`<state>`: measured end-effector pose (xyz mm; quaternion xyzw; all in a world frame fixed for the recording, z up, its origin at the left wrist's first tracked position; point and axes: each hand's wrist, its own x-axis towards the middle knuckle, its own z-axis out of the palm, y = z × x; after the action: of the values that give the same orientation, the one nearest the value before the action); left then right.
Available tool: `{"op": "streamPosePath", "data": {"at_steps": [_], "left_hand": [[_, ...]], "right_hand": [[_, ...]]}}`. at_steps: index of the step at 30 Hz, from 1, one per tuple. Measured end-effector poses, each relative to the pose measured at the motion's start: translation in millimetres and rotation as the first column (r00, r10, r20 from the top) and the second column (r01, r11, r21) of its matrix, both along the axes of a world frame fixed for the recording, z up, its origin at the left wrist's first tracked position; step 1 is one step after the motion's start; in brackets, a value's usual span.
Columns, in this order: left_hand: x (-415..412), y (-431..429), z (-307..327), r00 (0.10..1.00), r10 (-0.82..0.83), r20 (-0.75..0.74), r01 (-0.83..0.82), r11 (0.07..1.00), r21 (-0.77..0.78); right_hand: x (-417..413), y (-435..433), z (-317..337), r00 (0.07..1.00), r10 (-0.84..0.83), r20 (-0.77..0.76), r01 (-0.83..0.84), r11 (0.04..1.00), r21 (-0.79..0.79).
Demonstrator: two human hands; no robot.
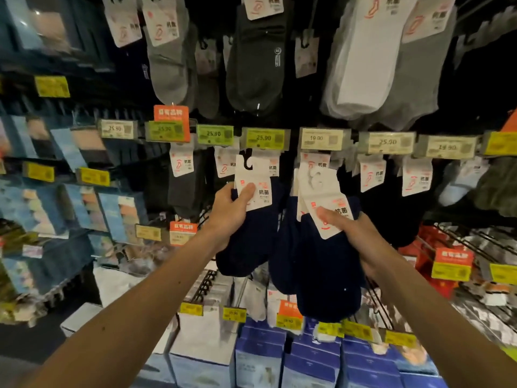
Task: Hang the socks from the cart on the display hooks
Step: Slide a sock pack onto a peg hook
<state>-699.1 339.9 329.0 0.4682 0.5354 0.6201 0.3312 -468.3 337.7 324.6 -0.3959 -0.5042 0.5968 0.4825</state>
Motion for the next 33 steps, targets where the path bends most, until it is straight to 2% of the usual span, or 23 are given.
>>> {"op": "streamPosePath", "data": {"at_steps": [6,11,15,21,29,33], "left_hand": [[-4,42,-9,0.993,0.055,-0.106,-0.054,0.998,0.009],[-9,62,-7,0.989,0.02,-0.146,-0.01,0.998,0.065],[-11,67,-6,0.962,0.055,-0.266,-0.008,0.984,0.176],[-11,72,4,0.92,0.137,-0.366,-0.014,0.948,0.319],[-8,92,15,0.909,0.155,-0.387,0.009,0.921,0.389],[-8,99,10,0.874,0.233,-0.426,-0.036,0.906,0.422]], "right_hand": [[-5,36,1,0.999,0.038,0.037,-0.04,0.998,0.045],[-5,51,6,0.995,0.095,0.023,-0.096,0.993,0.069],[-3,56,11,0.992,0.12,0.038,-0.123,0.987,0.099],[1,59,9,0.992,0.124,0.023,-0.126,0.985,0.115],[0,60,13,0.99,0.139,0.025,-0.142,0.982,0.126],[-1,60,12,0.992,0.121,0.035,-0.125,0.983,0.134]]}}
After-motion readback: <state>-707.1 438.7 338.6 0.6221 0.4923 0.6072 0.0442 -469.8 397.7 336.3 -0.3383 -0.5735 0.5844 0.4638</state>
